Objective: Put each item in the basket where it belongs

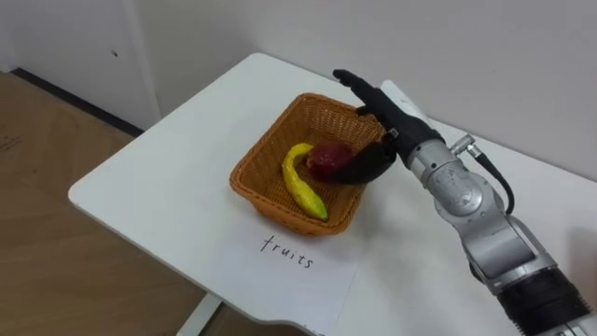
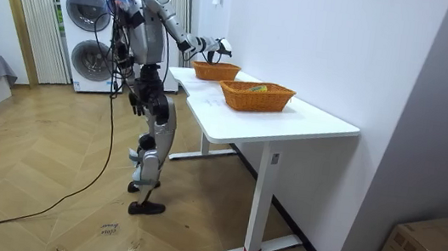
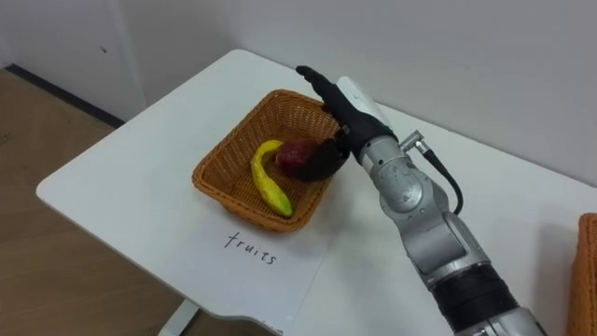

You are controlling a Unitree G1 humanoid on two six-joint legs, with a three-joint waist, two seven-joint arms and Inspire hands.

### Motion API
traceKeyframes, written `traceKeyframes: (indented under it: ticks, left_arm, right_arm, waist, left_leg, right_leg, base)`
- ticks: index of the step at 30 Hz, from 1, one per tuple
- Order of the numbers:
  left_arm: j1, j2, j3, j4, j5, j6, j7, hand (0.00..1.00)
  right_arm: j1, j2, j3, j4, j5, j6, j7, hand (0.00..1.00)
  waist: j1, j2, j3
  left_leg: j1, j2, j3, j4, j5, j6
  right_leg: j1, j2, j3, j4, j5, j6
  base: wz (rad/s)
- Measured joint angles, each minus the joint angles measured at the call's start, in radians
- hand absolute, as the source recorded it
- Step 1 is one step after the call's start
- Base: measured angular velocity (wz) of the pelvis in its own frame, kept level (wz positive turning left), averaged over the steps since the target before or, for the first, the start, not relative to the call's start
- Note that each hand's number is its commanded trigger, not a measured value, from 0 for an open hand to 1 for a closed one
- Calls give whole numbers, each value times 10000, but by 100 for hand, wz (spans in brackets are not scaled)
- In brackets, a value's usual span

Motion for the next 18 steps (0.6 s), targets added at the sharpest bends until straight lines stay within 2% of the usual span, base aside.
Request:
traceKeyframes:
  ticks: [5,7,11,14,18]
  left_arm:
    - [0,0,1,0,2,0,-5,0]
    - [1,-1,-2,-1,0,0,-9,0]
    - [1,-2,0,-1,-6,-8,-5,0]
    - [8,1,-7,0,-38,-52,24,0]
    - [96,-2,-9,0,-38,-104,266,0]
  right_arm:
    - [0,0,-1,0,3,0,-1,0]
    - [0,0,-9,0,194,0,-9,0]
    - [0,-2,-28,1,584,-1,-63,0]
    - [-1,1,-121,-7,916,-35,-259,0]
    - [14,7,-651,-356,1380,-37,-518,0]
  waist:
    - [-21,-4,0]
    - [-33,-67,-35]
    - [-66,-81,-17]
    - [-227,-152,8]
    - [-549,-124,17]
  left_leg:
    - [-17,-4,-12,9,0,0]
    - [-23,-10,-18,17,0,0]
    - [-24,-13,-18,60,0,0]
    - [-114,-26,-68,135,-3,-1]
    - [-190,-14,-21,192,-3,-3]
  right_leg:
    - [-1,0,-17,-1,0,0]
    - [1,-4,-16,-2,0,0]
    - [23,-3,-8,-1,0,1]
    - [1,1,-14,-2,0,1]
    - [-74,1,78,1,0,-1]
  base:
    - [0]
    - [0]
    - [0]
    - [6]
    - [-3]
